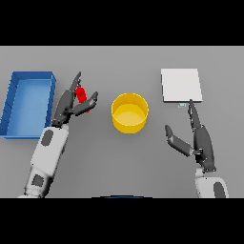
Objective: Pick up the red beaker and tilt it to pour out 1 green nut into yellow bowl. Pick up the yellow bowl and place it on the metallic measuring scale.
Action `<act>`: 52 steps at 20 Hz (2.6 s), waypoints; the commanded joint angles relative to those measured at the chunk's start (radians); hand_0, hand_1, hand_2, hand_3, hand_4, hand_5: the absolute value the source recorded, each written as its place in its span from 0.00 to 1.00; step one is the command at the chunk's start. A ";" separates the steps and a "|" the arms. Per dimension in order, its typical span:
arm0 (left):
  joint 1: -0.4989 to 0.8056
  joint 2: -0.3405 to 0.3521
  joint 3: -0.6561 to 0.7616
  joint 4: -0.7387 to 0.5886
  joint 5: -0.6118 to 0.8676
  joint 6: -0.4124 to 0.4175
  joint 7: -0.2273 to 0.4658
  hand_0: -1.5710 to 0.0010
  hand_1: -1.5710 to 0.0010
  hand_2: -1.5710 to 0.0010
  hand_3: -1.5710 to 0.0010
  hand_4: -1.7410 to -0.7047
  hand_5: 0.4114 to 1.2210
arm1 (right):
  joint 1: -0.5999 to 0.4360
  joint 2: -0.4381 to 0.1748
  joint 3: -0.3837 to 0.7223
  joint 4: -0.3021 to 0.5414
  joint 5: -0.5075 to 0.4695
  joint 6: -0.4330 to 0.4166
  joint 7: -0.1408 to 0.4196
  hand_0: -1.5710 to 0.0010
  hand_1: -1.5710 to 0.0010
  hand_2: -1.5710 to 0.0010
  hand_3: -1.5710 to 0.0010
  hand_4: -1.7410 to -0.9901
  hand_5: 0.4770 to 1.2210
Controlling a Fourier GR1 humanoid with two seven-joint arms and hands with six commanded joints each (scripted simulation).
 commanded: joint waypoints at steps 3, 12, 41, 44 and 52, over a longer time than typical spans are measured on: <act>-0.019 -0.008 0.015 0.047 0.007 0.004 -0.035 1.00 1.00 1.00 1.00 0.39 0.35 | 0.006 0.004 0.007 -0.002 0.010 -0.004 -0.002 1.00 1.00 1.00 1.00 0.64 0.22; -0.093 -0.034 0.039 0.142 0.001 0.059 -0.083 0.30 0.28 0.27 0.38 0.13 0.82 | -0.002 -0.003 -0.001 -0.006 0.011 -0.008 0.011 1.00 1.00 1.00 1.00 0.65 0.22; -0.204 0.189 -0.387 -0.129 -0.347 0.015 0.317 0.00 0.00 0.00 0.00 0.00 0.89 | 0.006 -0.001 0.014 -0.022 0.034 -0.008 0.026 1.00 1.00 1.00 1.00 0.65 0.28; -0.255 0.222 -0.502 -0.108 -0.478 -0.006 0.354 0.00 0.00 0.00 0.00 0.00 0.91 | 0.031 0.003 0.022 -0.032 0.033 -0.003 0.019 1.00 1.00 1.00 1.00 0.64 0.29; -0.411 0.287 -0.690 -0.051 -0.643 -0.157 0.329 0.00 0.00 0.00 0.06 0.06 0.98 | 0.022 0.013 0.017 -0.027 0.024 -0.007 0.025 1.00 1.00 1.00 1.00 0.61 0.30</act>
